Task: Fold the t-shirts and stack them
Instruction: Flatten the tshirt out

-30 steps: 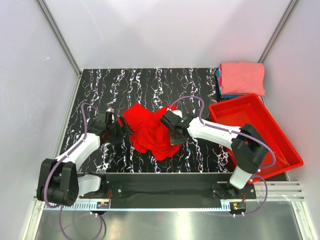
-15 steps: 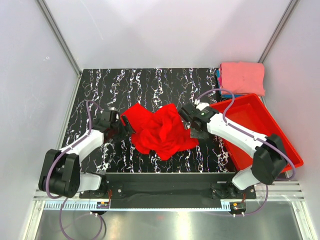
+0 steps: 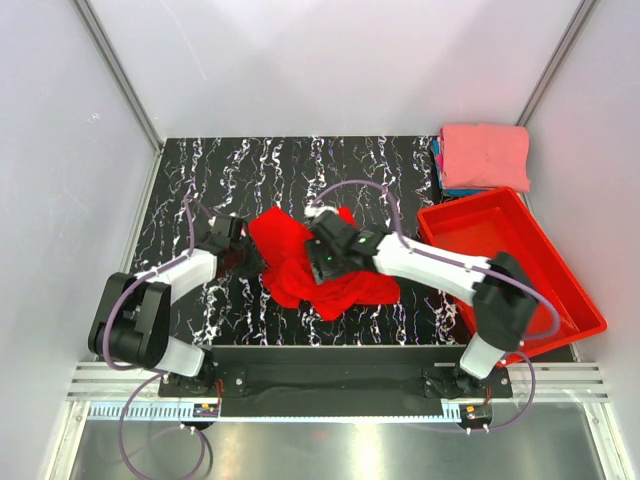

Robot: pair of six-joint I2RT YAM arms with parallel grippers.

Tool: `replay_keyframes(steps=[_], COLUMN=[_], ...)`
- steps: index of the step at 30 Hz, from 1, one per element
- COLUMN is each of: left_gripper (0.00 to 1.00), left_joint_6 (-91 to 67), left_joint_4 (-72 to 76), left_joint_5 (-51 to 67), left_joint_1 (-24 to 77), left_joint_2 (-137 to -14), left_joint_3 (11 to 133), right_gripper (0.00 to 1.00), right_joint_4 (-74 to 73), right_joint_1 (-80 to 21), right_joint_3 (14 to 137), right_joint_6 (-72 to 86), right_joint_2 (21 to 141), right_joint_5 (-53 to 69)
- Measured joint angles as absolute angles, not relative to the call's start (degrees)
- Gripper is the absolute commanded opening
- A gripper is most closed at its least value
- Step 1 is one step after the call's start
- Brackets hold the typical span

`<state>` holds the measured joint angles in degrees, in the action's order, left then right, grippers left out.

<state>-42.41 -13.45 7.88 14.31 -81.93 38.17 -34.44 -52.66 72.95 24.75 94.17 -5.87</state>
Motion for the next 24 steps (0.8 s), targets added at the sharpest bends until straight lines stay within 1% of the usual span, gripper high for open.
replay_keyframes(steps=[1,3,4,5,6,7,9,12,16,20,24], left_gripper=[0.16,0.02,0.0,0.0,0.0,0.0,0.0,0.0,0.0,0.0,0.0], left_joint_6=[-42.4,-42.5,-42.2,-42.2,-42.1,-42.0,-42.0,-42.0,-41.3,-39.9,-39.1], left_joint_4=[-13.4,-13.2,-13.0,-13.0,-12.8,-12.8,-12.9,-14.4,-19.5,-23.9,-27.4], left_joint_5=[7.9,8.0,8.1,8.1,8.1,8.2,8.2,7.8,5.1,1.5,-1.0], left_joint_1=[14.3,14.3,14.3,14.3,14.3,14.3,14.3,14.3,14.3,14.5,14.5], left_joint_2=[-82.5,-83.1,-83.1,-83.1,-83.1,-83.1,-83.0,-81.4,-75.4,-68.4,-63.5], left_joint_3=[38.6,39.2,39.4,39.4,39.4,39.4,39.4,39.6,42.0,46.6,50.3], right_gripper=[0.59,0.59,0.58,0.55,0.45,0.24,0.0,0.0,0.0,0.0,0.0], right_joint_4=[-33.4,-31.4,-30.7,-29.8,-29.1,-28.8,-29.4,-31.6,-39.7,-46.4,-51.9], right_joint_1=[-53.7,-55.1,-55.4,-55.4,-55.4,-55.4,-55.3,-55.3,-55.3,-54.6,-51.1], right_joint_3=[73.5,73.9,73.8,73.4,72.6,71.9,71.2,71.9,75.2,76.5,75.9], right_joint_6=[23.9,22.5,22.1,21.6,21.2,20.9,21.0,22.0,24.7,28.6,32.7], right_joint_2=[96.1,99.7,101.2,102.2,102.8,103.0,103.1,103.0,101.3,94.0,85.7], right_joint_5=[-5.5,-4.8,-4.8,-4.7,-4.5,-4.8,-5.8,-9.0,-14.6,-19.0,-21.4])
